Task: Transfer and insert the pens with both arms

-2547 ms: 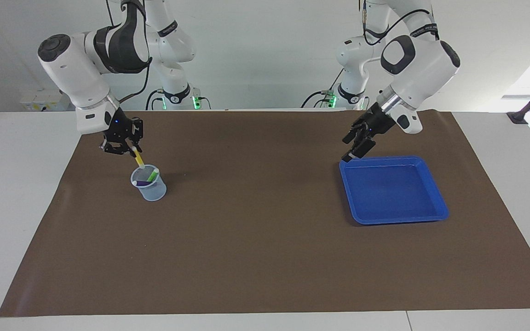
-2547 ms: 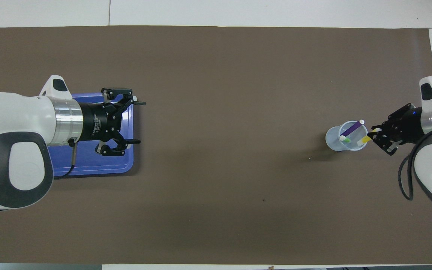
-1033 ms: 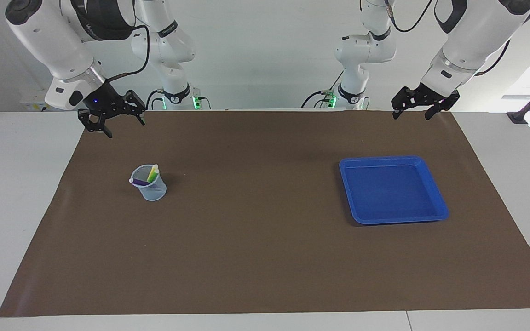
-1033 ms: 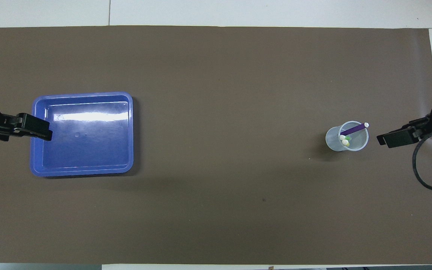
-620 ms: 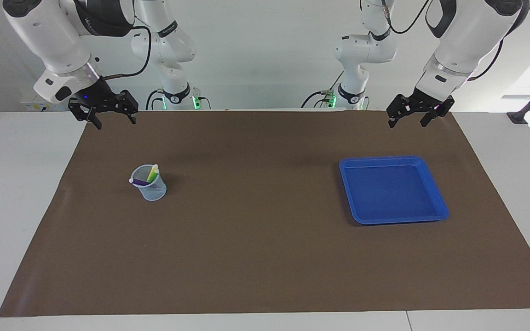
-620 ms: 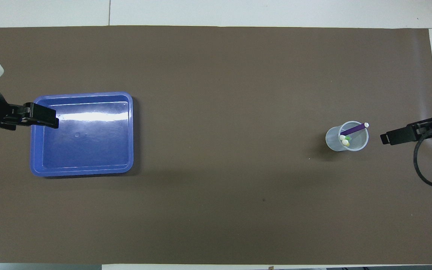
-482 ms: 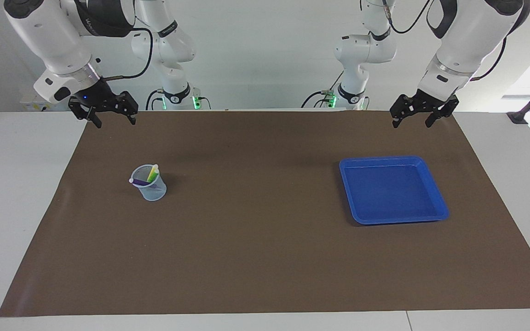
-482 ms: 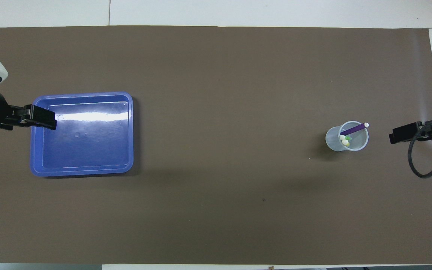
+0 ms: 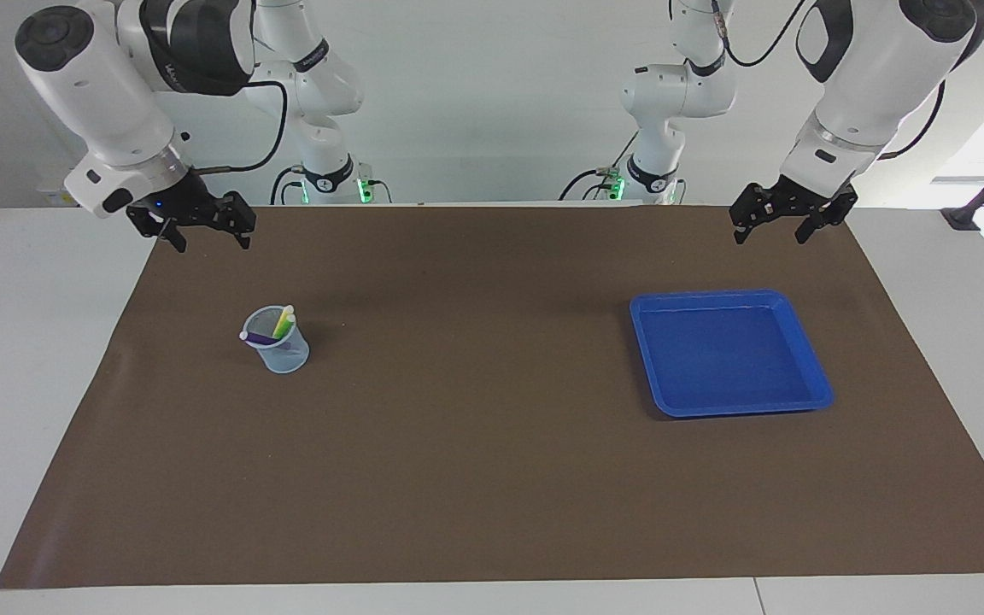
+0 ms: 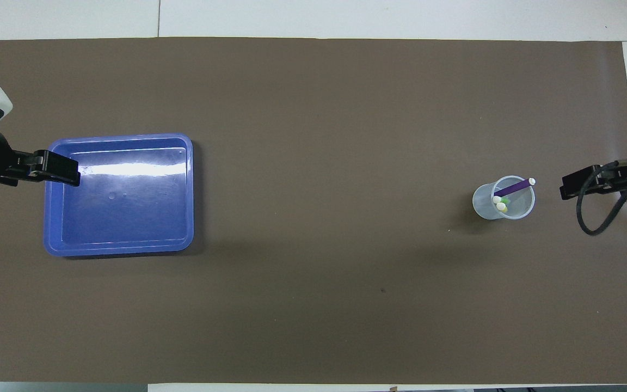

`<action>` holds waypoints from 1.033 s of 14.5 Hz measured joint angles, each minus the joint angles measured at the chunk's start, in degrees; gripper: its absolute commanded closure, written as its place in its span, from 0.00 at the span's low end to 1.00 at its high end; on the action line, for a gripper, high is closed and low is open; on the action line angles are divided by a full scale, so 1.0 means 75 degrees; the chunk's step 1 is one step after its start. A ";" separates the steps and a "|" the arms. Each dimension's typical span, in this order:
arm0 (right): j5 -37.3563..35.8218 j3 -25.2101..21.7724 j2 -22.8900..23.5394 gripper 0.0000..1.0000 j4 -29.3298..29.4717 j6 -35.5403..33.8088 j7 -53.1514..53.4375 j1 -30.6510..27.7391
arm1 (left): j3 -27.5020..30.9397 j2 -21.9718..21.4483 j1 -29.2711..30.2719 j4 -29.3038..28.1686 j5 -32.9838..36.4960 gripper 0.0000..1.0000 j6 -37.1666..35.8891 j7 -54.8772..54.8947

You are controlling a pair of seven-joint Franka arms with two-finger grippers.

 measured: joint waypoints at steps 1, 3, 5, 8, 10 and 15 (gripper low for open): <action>-0.0005 -0.0079 0.0152 0.00 0.0199 -0.0058 0.0000 0.0024 | 0.0001 0.0000 0.0000 0.0004 -0.0006 0.00 0.0000 0.0000; -0.0005 -0.0188 0.0270 0.00 0.0410 -0.0173 0.0000 0.0057 | 0.0005 0.0000 0.0001 0.0005 -0.0006 0.00 0.0002 0.0000; -0.0005 -0.0211 0.0276 0.00 0.0480 -0.0222 0.0000 0.0059 | 0.0016 0.0000 0.0012 0.0005 -0.0006 0.00 0.0007 0.0000; -0.0005 -0.0247 0.0273 0.00 0.0589 -0.0224 0.0001 0.0069 | 0.0024 0.0000 0.0027 0.0005 -0.0006 0.00 0.0012 0.0000; -0.0004 -0.0398 0.0240 0.00 0.0671 -0.0232 0.0001 0.0185 | 0.0026 0.0000 0.0043 0.0005 -0.0006 0.00 0.0014 -0.0001; 0.0035 -0.0796 0.0208 0.00 0.0706 -0.0254 0.0042 0.0441 | 0.0061 0.0000 0.0187 0.0004 -0.0006 0.00 0.0015 0.0000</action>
